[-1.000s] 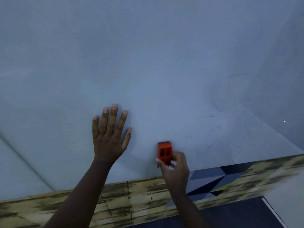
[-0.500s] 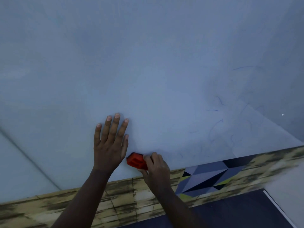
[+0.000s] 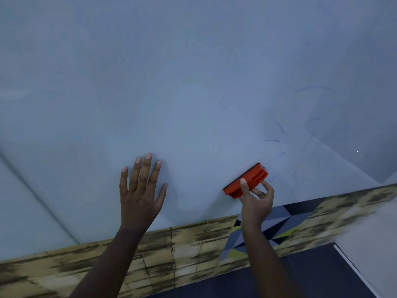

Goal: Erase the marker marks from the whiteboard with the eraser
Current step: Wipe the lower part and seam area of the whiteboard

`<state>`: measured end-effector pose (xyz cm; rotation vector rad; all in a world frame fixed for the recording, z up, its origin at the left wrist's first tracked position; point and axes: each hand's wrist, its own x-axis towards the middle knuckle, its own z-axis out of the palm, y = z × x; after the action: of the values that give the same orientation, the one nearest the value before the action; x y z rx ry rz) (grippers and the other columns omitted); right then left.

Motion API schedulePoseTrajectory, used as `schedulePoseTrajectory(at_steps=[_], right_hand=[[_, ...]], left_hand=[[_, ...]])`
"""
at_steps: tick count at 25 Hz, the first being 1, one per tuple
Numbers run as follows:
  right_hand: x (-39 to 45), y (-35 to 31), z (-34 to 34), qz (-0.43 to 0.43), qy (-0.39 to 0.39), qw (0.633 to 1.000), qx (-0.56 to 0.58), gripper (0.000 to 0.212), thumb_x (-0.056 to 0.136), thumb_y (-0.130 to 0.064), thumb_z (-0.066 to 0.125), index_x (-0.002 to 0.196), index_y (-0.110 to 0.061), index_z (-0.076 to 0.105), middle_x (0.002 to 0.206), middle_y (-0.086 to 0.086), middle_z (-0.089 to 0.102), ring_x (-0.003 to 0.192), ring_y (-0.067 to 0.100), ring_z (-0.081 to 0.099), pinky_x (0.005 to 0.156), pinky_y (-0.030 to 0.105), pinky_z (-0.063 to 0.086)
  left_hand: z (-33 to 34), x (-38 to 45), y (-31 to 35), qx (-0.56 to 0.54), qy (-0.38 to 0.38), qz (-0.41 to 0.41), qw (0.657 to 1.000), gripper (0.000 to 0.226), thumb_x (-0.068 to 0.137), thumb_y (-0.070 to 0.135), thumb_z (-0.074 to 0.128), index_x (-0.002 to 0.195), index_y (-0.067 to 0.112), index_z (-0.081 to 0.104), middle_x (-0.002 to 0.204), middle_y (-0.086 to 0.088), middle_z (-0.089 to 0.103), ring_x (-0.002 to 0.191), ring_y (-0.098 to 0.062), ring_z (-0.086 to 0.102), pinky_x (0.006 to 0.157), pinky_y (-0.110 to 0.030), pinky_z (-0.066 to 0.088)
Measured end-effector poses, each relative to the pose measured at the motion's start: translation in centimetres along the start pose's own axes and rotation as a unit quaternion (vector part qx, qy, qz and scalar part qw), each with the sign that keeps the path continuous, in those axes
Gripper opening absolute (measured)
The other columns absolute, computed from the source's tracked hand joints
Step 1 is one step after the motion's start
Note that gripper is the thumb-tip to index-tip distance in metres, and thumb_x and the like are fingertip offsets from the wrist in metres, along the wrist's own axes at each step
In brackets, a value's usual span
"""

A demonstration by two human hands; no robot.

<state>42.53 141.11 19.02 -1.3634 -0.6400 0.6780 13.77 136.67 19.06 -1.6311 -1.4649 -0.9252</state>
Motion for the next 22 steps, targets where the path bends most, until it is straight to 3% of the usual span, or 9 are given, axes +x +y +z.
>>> schedulePoseTrajectory(at_steps=[4, 8, 11, 17, 22], right_hand=[[-1.2, -0.5, 0.8, 0.038, -0.018, 0.999, 0.034, 0.051, 0.076, -0.041, 0.091, 0.117, -0.028, 0.062, 0.101, 0.003, 0.071, 0.09, 0.014, 0.073, 0.078, 0.055, 0.064], [-4.3, -3.1, 3.3, 0.019, -0.098, 0.993, 0.064, 0.047, 0.076, -0.037, 0.092, 0.11, -0.03, 0.059, 0.103, 0.006, 0.071, 0.088, 0.015, 0.075, 0.075, 0.047, 0.065], [-4.7, -2.9, 3.5, 0.059, -0.097, 0.989, 0.095, 0.048, 0.079, -0.03, 0.091, 0.116, -0.025, 0.061, 0.107, 0.008, 0.07, 0.093, 0.017, 0.074, 0.073, 0.043, 0.065], [-3.1, 4.6, 1.9, 0.26, -0.062, 0.952, 0.148, 0.048, 0.089, -0.017, 0.081, 0.13, -0.009, 0.057, 0.114, 0.018, 0.069, 0.099, 0.035, 0.073, 0.072, 0.045, 0.066], [-3.7, 11.1, 1.7, 0.372, -0.081, 0.914, 0.142, 0.039, 0.092, -0.016, 0.076, 0.125, 0.002, 0.064, 0.118, 0.024, 0.072, 0.098, 0.038, 0.072, 0.084, 0.053, 0.062]], left_hand=[[-0.5, 0.5, 0.6, 0.011, 0.01, -0.014, 1.0, 0.067, 0.102, 0.033, 0.069, 0.161, 0.01, 0.044, 0.171, -0.015, 0.028, 0.16, -0.033, 0.025, 0.122, -0.062, 0.031], [-0.2, 1.6, 2.2, 0.0, 0.02, -0.007, 1.0, 0.062, 0.101, 0.027, 0.071, 0.157, 0.011, 0.051, 0.163, -0.012, 0.038, 0.15, -0.031, 0.036, 0.116, -0.058, 0.035], [0.4, 1.9, 3.2, 0.0, 0.012, 0.014, 1.0, 0.062, 0.102, 0.026, 0.068, 0.159, 0.012, 0.048, 0.164, -0.01, 0.038, 0.149, -0.029, 0.038, 0.116, -0.056, 0.034], [1.8, -1.2, 3.4, 0.033, -0.034, 0.001, 0.999, 0.073, 0.104, 0.035, 0.062, 0.166, 0.012, 0.033, 0.176, -0.011, 0.019, 0.161, -0.03, 0.023, 0.123, -0.061, 0.023], [2.6, -2.9, 3.5, 0.029, -0.061, -0.004, 0.998, 0.082, 0.101, 0.037, 0.064, 0.169, 0.013, 0.025, 0.178, -0.011, 0.01, 0.165, -0.031, 0.011, 0.127, -0.063, 0.014]])
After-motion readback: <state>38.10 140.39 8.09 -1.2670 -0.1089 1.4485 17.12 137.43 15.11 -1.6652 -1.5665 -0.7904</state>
